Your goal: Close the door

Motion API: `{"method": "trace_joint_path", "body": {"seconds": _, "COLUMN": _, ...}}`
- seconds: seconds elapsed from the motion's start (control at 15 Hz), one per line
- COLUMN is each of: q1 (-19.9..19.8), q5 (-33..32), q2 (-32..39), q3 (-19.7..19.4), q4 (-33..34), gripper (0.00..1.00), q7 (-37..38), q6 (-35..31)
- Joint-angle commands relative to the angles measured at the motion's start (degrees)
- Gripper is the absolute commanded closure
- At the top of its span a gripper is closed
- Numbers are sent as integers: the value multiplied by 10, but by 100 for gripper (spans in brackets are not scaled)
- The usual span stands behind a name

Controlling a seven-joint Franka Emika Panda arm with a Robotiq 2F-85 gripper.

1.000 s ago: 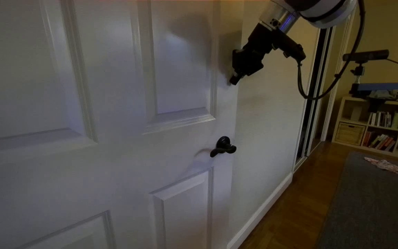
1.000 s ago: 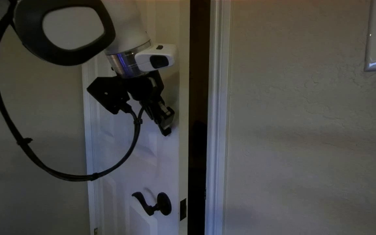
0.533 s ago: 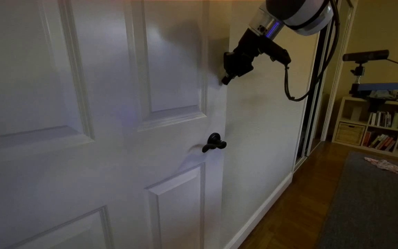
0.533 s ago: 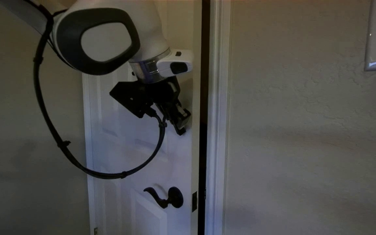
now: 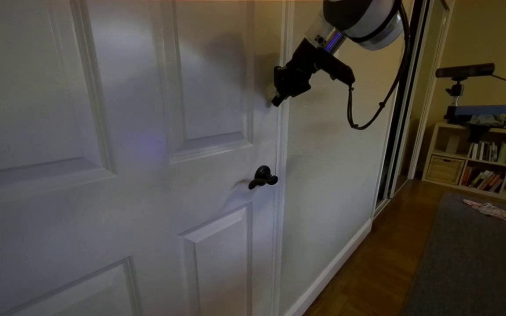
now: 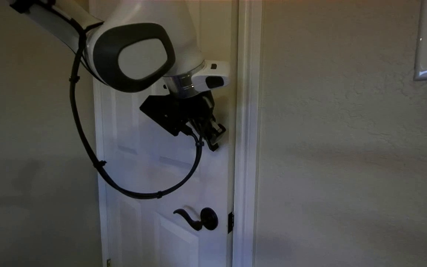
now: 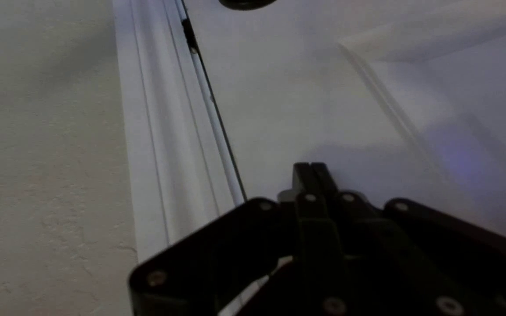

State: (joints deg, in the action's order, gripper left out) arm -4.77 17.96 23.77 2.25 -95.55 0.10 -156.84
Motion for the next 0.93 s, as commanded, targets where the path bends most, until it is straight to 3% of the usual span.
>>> {"method": "trace_joint_path", "body": {"seconds": 0.0, "q1": -16, "q5": 17, "q2": 24, "q3": 21, "q4": 33, "gripper": 96, "q7": -15, "q6": -8}}
{"method": "trace_joint_path", "body": {"seconds": 0.87, "q1": -21, "q5": 14, "q2": 79, "q3": 41, "q4": 100, "gripper": 96, "q7": -17, "q6": -16}}
